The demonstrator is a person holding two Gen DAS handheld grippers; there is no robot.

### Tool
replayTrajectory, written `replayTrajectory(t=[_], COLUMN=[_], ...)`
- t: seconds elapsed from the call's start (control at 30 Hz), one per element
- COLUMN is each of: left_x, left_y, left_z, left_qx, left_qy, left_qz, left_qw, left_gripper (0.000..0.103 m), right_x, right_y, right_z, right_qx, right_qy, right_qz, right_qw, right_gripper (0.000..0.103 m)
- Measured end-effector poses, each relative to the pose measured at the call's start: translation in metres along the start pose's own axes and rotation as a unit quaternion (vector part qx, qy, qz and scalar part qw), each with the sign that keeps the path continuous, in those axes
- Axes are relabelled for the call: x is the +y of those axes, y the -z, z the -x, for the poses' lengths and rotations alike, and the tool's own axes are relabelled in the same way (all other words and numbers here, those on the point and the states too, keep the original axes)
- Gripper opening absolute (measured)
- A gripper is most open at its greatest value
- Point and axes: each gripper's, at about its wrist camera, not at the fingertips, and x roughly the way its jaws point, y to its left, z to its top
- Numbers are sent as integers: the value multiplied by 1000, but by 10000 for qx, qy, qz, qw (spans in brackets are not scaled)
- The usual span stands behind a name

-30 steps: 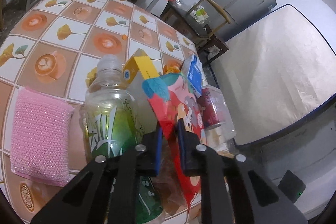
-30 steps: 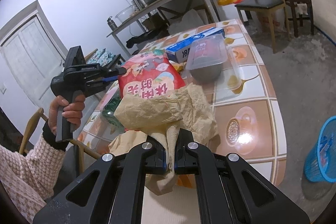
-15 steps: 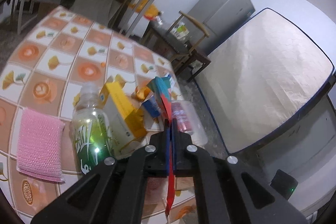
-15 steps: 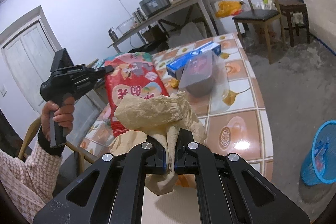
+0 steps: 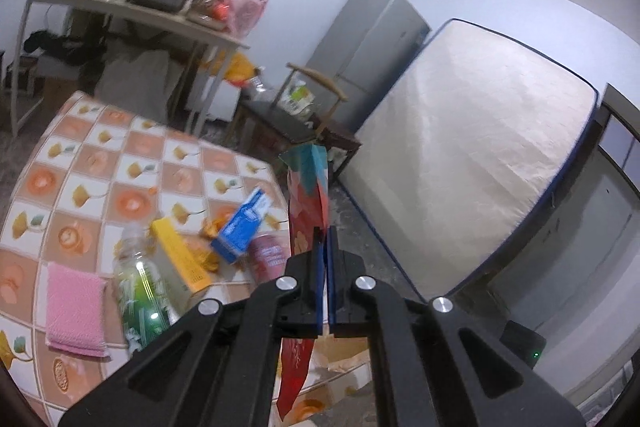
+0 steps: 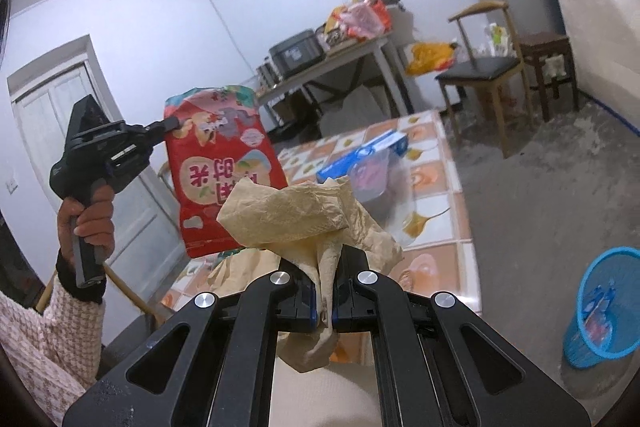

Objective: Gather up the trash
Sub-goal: 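Carry both items to the blue wastebasket and open both tools over it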

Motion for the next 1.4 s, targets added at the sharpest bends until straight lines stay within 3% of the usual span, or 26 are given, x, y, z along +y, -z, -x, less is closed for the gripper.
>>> replayTrajectory(t=[0.23,0.43,0.57,0.83,1.03,1.13,1.17,1.23,1.27,1.33,1.4], left_x=[-61,-122,-167,-228,-255,-261,-260,-260,-257,-249,-243], left_y=[-6,6,35,142,199,217,221,229,234,237,236], left_z=[-42,-149,-238,-401,-480,-516,-526,-538,-546,-546,-543], left_qx=[273,1148,1794,3062,3515,3585,3574,3658,3742,3713,3750], left_qy=[647,1444,1599,1321,961,830,779,626,401,278,390], left_qz=[-429,-438,-536,-561,-680,-560,-521,-564,-638,-590,-487], left_qw=[9966,9819,9692,9411,9288,9282,9292,9269,9243,9262,9249], left_gripper=[1,1,1,1,1,1,4,28,50,55,58], right_x=[-35,-90,-140,-254,-325,-352,-359,-379,-392,-403,-413], right_y=[-4,-3,6,38,59,67,68,78,84,94,103], right_z=[44,97,117,92,62,53,49,44,37,35,32], right_qx=[-559,-843,-760,-80,448,596,642,842,996,1134,1217], right_qy=[652,1850,2637,3386,3662,3796,3850,3950,4025,4083,4165], right_qz=[-240,-639,-1055,-2086,-2380,-2434,-2429,-2496,-2569,-2692,-2783], right_qw=[9960,9770,9558,9175,8985,8905,8880,8801,8730,8648,8569], right_gripper=[3,3,3,3,3,3,4,9,12,17,19])
